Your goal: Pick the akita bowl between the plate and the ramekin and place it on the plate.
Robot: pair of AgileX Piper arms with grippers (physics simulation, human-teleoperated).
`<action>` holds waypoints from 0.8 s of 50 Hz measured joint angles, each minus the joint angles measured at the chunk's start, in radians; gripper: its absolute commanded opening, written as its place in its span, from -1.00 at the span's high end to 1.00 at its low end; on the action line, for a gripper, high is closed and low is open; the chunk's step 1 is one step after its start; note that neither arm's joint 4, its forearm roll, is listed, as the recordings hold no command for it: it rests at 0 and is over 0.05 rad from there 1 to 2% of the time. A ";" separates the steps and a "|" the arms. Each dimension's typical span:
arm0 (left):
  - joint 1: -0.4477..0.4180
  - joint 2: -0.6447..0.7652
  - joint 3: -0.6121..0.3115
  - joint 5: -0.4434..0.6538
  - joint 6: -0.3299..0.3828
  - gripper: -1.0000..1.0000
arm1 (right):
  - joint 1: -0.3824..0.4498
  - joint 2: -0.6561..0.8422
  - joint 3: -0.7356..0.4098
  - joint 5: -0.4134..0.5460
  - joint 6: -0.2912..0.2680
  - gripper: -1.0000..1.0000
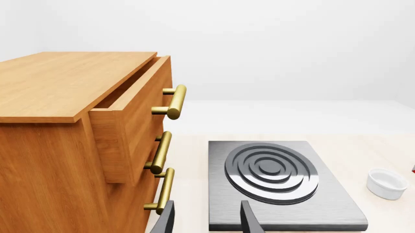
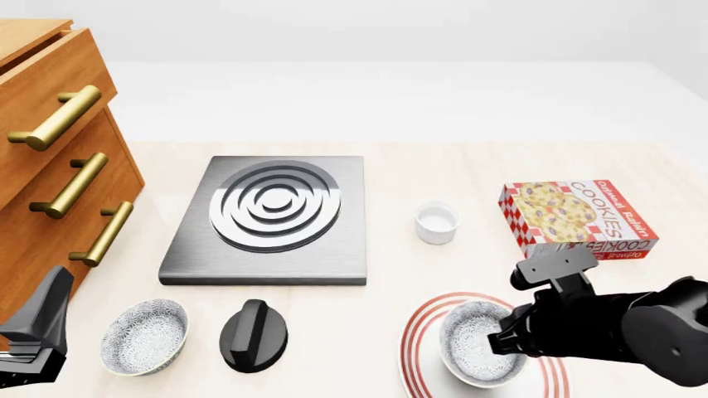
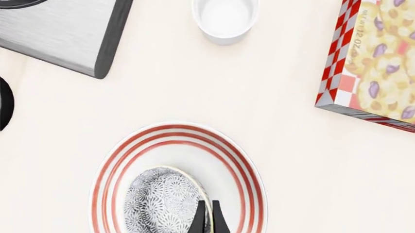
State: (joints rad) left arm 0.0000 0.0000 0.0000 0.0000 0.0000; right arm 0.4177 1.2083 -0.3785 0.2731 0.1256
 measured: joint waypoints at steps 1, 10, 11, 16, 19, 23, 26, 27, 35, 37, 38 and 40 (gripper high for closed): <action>0.000 0.000 0.000 0.000 0.000 -1.00 | 0.000 0.003 -0.001 -0.003 0.003 1.00; 0.000 0.000 0.000 0.000 0.000 -1.00 | 0.011 0.028 0.000 -0.024 0.013 -1.00; 0.000 0.000 0.000 0.000 0.000 -1.00 | 0.014 0.031 0.001 -0.027 0.015 -1.00; 0.000 0.000 0.000 0.000 0.000 -1.00 | 0.016 0.038 0.002 -0.029 0.016 -1.00; 0.000 0.000 0.000 0.000 0.000 -1.00 | 0.015 0.029 -0.003 -0.017 0.016 -1.00; 0.000 0.000 0.000 0.000 0.000 -1.00 | 0.010 0.006 -0.016 0.010 0.015 -1.00; 0.000 0.000 0.000 0.000 0.000 -1.00 | 0.002 -0.024 -0.030 0.041 0.018 -1.00; 0.000 0.000 0.000 0.000 0.000 -1.00 | 0.000 -0.034 -0.035 0.052 0.019 -1.00; 0.000 0.000 0.000 0.000 0.000 -1.00 | -0.026 -0.132 -0.089 0.152 0.029 -1.00; 0.000 0.000 0.000 0.000 0.000 -1.00 | -0.031 -0.155 -0.103 0.177 0.032 -1.00; 0.000 0.000 0.000 0.000 0.000 -1.00 | -0.034 -0.167 -0.111 0.189 0.034 -1.00; 0.000 0.000 0.000 0.000 0.000 -1.00 | -0.037 -0.190 -0.127 0.215 0.038 -1.00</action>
State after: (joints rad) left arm 0.0000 0.0000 0.0000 0.0000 0.0000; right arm 0.3805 1.0180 -0.5052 0.4879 0.1632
